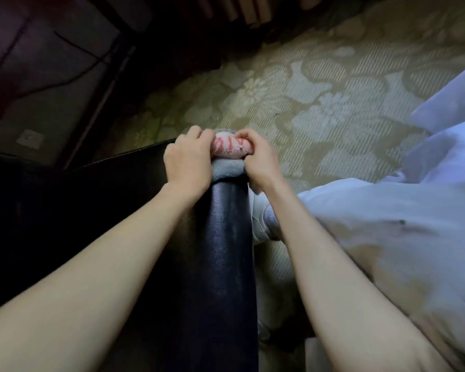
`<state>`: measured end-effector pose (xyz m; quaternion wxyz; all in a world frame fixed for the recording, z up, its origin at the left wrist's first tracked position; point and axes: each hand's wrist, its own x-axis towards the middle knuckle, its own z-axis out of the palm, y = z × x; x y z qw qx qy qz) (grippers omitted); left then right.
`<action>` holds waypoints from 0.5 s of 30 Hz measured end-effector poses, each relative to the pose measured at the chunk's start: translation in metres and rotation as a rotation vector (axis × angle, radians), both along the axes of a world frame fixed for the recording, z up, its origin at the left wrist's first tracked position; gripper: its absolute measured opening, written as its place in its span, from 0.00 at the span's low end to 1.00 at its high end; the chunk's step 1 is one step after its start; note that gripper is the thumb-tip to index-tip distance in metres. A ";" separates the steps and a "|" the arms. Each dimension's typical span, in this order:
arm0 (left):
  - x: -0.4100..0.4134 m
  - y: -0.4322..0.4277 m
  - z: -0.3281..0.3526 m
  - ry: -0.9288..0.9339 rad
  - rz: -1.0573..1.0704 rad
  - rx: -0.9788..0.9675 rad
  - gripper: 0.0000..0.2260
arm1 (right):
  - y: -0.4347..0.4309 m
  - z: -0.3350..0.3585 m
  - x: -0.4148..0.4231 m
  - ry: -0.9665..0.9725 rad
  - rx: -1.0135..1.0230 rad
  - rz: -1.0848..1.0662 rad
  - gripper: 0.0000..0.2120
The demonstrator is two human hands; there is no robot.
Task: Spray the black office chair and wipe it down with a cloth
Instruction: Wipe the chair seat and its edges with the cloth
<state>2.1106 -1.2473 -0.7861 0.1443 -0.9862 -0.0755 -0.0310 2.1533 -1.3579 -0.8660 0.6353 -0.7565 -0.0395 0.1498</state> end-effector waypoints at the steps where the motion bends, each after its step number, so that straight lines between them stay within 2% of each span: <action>1: 0.016 0.004 0.000 0.001 0.018 0.003 0.09 | 0.003 0.002 0.014 0.010 0.013 0.013 0.30; 4: 0.043 0.012 -0.003 0.024 0.045 -0.001 0.10 | 0.009 -0.003 0.034 0.016 0.016 0.054 0.28; 9: 0.032 0.013 -0.004 -0.012 0.003 -0.042 0.09 | 0.010 -0.010 0.023 -0.036 0.015 0.002 0.28; 12: 0.013 0.005 -0.001 -0.011 -0.018 -0.082 0.08 | 0.001 -0.004 0.005 -0.110 -0.086 -0.029 0.28; 15: -0.021 0.000 0.009 0.031 -0.043 -0.136 0.12 | -0.004 0.001 -0.035 -0.174 -0.173 -0.056 0.27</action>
